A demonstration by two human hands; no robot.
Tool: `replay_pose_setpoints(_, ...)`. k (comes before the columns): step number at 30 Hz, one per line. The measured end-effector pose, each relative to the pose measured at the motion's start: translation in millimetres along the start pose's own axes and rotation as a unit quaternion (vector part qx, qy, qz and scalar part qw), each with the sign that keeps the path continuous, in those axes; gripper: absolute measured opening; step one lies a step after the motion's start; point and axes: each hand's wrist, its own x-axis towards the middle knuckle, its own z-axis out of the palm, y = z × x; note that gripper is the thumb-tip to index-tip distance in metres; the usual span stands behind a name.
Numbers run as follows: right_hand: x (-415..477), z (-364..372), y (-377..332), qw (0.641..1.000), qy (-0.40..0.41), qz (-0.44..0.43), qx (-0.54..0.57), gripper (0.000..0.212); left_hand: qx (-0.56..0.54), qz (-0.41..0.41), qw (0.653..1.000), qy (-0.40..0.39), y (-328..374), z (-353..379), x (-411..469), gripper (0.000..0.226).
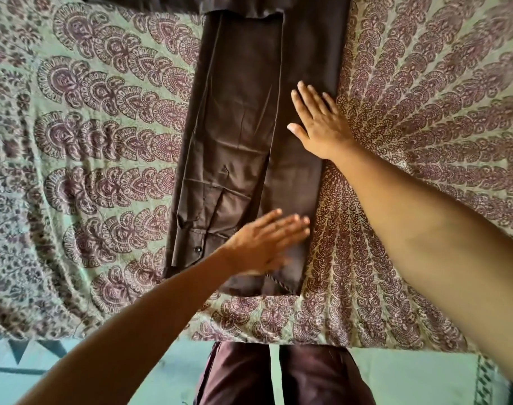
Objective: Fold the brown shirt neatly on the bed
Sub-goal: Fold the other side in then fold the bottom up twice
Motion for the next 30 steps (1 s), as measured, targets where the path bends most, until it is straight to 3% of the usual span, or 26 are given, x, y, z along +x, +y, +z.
replay_pose_setpoints(3, 1, -4, -1, 1.000, -0.004, 0.000, 0.011, 0.065, 0.003, -0.024, 0.999, -0.043, -9, 6, 5, 0.065)
replay_pose_setpoints(6, 0, -7, -6, 0.999, -0.001, 0.010, 0.031, 0.064, -0.018, 0.055, 0.996, -0.064, 12, 17, -16, 0.061)
replay_pose_setpoints(8, -2, -10, -12, 0.999, 0.006, 0.023, 0.035, 0.062, -0.063, 0.106, 0.990, -0.076, 27, 14, -32, 0.056)
replay_pose_setpoints(10, -2, -13, -17, 0.999, 0.029, 0.024, 0.012, 0.059, -0.153, 0.102, 0.982, -0.050, 30, 5, -39, 0.049)
replay_pose_setpoints(13, 6, -20, -23, 0.997, 0.080, 0.018, -0.008, 0.053, -0.261, -0.005, 0.964, 0.057, -1, -23, -30, 0.033)
replay_pose_setpoints(16, 33, -33, -32, 0.992, 0.125, 0.026, 0.003, 0.048, -0.257, -0.168, 0.934, 0.181, -80, -59, -16, 0.031)
replay_pose_setpoints(19, 70, -52, -45, 0.988, 0.149, 0.040, 0.033, 0.046, -0.303, -0.350, 0.850, 0.253, -170, -88, -4, 0.035)
replay_pose_setpoints(21, 96, -63, -53, 0.984, 0.164, 0.041, 0.047, 0.045, -0.320, -0.429, 0.794, 0.289, -225, -100, -3, 0.028)
replay_pose_setpoints(24, 139, -74, -65, 0.980, 0.188, 0.028, 0.057, 0.046, -0.306, -0.486, 0.746, 0.337, -294, -115, -9, 0.024)
replay_pose_setpoints(30, 216, -78, -84, 0.978, 0.201, 0.011, 0.062, 0.056, -0.174, -0.570, 0.708, 0.379, -396, -142, -18, 0.026)
